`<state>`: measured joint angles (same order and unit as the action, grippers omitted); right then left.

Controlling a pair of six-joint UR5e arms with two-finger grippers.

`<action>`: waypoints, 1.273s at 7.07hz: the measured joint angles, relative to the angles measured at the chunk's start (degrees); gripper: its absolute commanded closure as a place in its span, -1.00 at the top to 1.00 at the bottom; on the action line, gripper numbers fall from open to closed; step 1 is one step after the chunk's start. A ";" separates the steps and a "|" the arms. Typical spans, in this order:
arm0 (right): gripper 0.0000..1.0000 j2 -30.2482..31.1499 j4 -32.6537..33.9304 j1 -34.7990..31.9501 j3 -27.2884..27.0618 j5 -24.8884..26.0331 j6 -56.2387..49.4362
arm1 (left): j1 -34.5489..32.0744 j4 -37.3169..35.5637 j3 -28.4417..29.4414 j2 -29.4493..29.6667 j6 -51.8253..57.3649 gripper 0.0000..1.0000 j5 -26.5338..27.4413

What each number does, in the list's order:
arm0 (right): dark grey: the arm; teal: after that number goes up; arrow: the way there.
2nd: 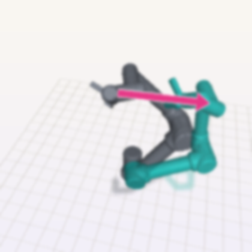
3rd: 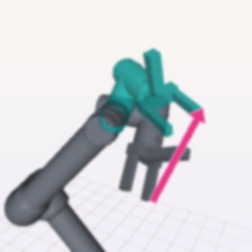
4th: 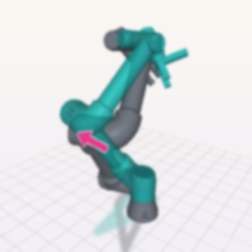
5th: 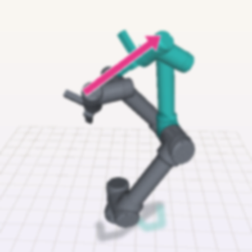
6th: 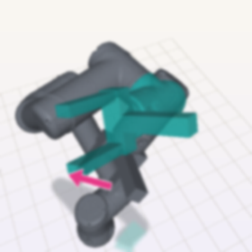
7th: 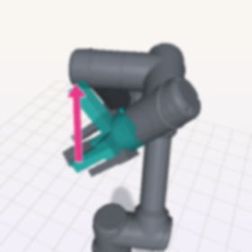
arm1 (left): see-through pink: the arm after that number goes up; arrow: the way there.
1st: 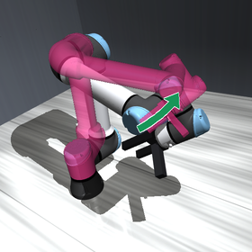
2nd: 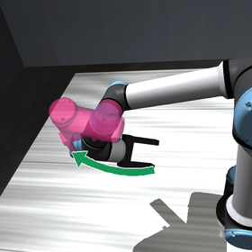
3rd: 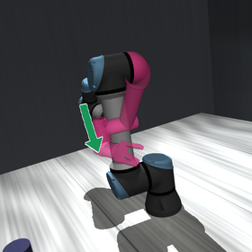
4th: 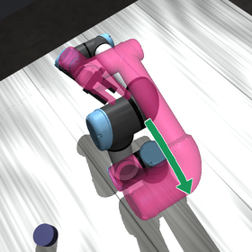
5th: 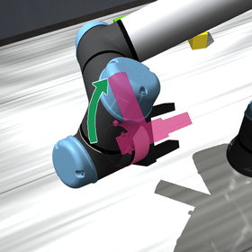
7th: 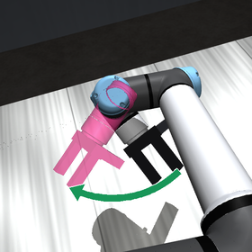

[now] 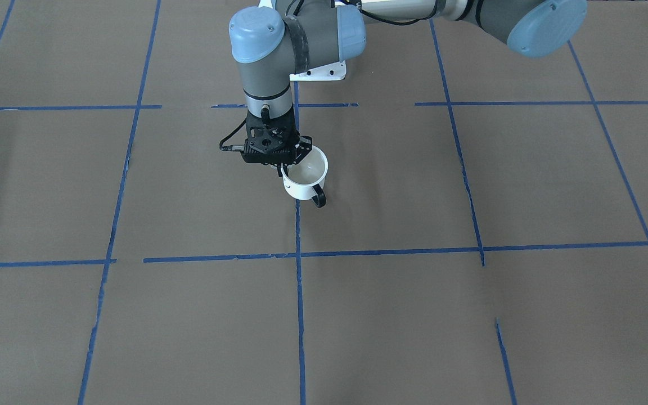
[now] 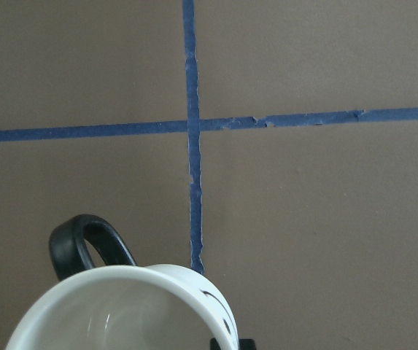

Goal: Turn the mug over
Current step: 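Carry the mug toward the table centre, rotating it upright with the left gripper, then set the mug down upright and open the left gripper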

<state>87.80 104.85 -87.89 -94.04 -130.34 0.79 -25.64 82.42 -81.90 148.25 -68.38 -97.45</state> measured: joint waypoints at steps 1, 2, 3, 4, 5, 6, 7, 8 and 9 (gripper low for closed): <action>1.00 0.00 0.00 0.00 0.00 0.00 0.00 | 0.88 0.61 0.16 -0.38 0.01 -1.00 0.42; 1.00 0.00 0.00 0.00 0.00 0.00 0.00 | 1.79 1.66 0.19 -0.88 -0.02 -1.00 0.94; 1.00 0.00 0.00 0.00 0.00 0.00 0.00 | 2.21 2.31 0.18 -1.18 -0.17 0.78 1.18; 1.00 0.00 0.00 0.00 0.00 0.00 0.00 | 2.36 2.59 0.15 -1.21 -0.40 1.00 1.26; 1.00 0.00 0.00 0.00 0.00 0.00 0.00 | 2.39 2.70 0.06 -1.14 -0.56 1.00 1.29; 1.00 0.00 0.00 0.00 0.00 0.00 0.00 | 2.43 2.71 -0.14 -1.09 -0.57 1.00 1.30; 1.00 0.00 0.00 0.00 0.00 0.00 0.00 | 2.37 2.65 -0.67 -1.06 -0.36 1.00 1.32; 1.00 0.00 0.00 0.00 0.00 0.00 0.00 | 1.94 2.42 -1.87 -1.10 0.07 1.00 1.28; 1.00 0.00 0.00 0.00 0.00 0.00 0.00 | 1.05 1.78 -3.71 -1.36 1.35 1.00 1.08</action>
<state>87.80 104.85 -87.89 -94.04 -130.34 0.79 -24.59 84.20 -85.62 146.90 -67.03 -96.37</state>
